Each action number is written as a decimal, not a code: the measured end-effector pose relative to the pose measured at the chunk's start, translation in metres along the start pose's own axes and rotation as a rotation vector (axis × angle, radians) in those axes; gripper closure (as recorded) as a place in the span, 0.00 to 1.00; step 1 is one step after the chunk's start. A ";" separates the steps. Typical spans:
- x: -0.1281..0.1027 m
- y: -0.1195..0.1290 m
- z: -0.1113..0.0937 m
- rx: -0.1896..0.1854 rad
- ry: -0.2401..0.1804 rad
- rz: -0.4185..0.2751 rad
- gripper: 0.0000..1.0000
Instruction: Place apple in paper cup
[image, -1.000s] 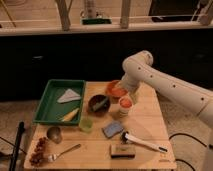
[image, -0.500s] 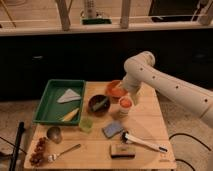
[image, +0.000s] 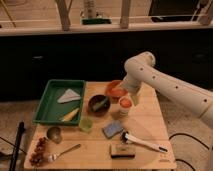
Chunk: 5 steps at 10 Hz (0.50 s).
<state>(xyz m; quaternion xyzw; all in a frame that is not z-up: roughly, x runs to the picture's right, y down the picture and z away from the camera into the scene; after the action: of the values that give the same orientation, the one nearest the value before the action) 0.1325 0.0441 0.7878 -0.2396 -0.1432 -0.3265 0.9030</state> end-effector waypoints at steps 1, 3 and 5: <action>0.000 0.000 0.001 -0.001 -0.002 0.000 0.20; 0.000 -0.001 0.002 -0.002 -0.007 -0.001 0.20; 0.000 0.000 0.002 -0.002 -0.007 -0.001 0.20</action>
<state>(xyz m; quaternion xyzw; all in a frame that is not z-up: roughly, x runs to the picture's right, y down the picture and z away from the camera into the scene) 0.1322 0.0447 0.7899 -0.2415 -0.1460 -0.3263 0.9022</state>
